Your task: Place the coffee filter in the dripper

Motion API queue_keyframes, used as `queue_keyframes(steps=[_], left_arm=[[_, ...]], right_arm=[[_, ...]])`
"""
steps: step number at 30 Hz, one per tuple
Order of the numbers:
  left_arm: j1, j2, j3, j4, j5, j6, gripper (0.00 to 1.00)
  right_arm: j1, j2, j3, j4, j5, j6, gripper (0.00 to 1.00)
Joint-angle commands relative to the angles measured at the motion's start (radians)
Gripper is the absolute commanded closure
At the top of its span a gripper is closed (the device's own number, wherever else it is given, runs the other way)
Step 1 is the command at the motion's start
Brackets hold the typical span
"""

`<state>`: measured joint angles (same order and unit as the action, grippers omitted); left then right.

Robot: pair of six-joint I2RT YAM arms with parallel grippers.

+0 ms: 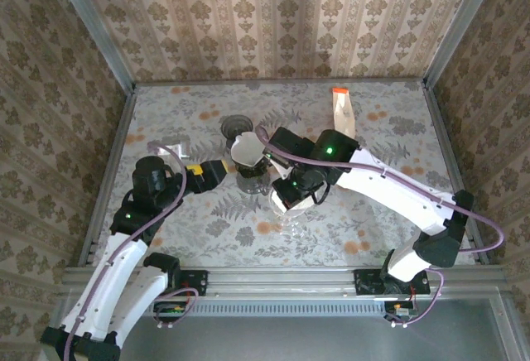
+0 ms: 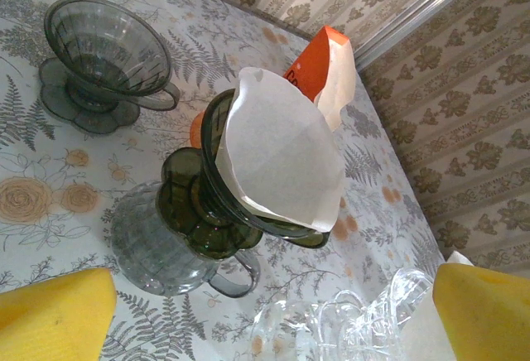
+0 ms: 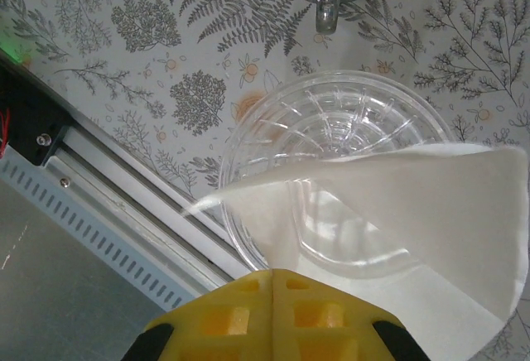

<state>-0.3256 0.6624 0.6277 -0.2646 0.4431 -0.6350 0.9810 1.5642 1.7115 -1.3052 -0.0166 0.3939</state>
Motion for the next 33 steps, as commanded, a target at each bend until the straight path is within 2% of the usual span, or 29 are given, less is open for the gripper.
queue_keyframes(steps=[1, 26, 30, 32, 33], left_arm=[[0.006, -0.014, -0.01, 0.018, 0.026, -0.012, 0.0], [0.007, -0.003, -0.02, 0.04, 0.045, -0.038, 0.0], [0.005, 0.007, -0.013, 0.044, 0.055, -0.036, 0.0], [0.004, 0.02, -0.002, 0.04, 0.073, -0.026, 0.08], [0.001, 0.032, 0.009, 0.029, 0.083, -0.019, 0.16]], right_arm=[[0.006, 0.01, -0.031, 0.022, -0.022, -0.01, 1.0], [0.007, 0.001, -0.16, 0.113, -0.013, 0.01, 1.0], [0.007, -0.015, -0.171, 0.123, -0.003, 0.016, 0.9], [0.007, -0.023, -0.175, 0.13, 0.001, 0.018, 0.86], [0.007, -0.028, -0.177, 0.135, 0.003, 0.019, 0.83]])
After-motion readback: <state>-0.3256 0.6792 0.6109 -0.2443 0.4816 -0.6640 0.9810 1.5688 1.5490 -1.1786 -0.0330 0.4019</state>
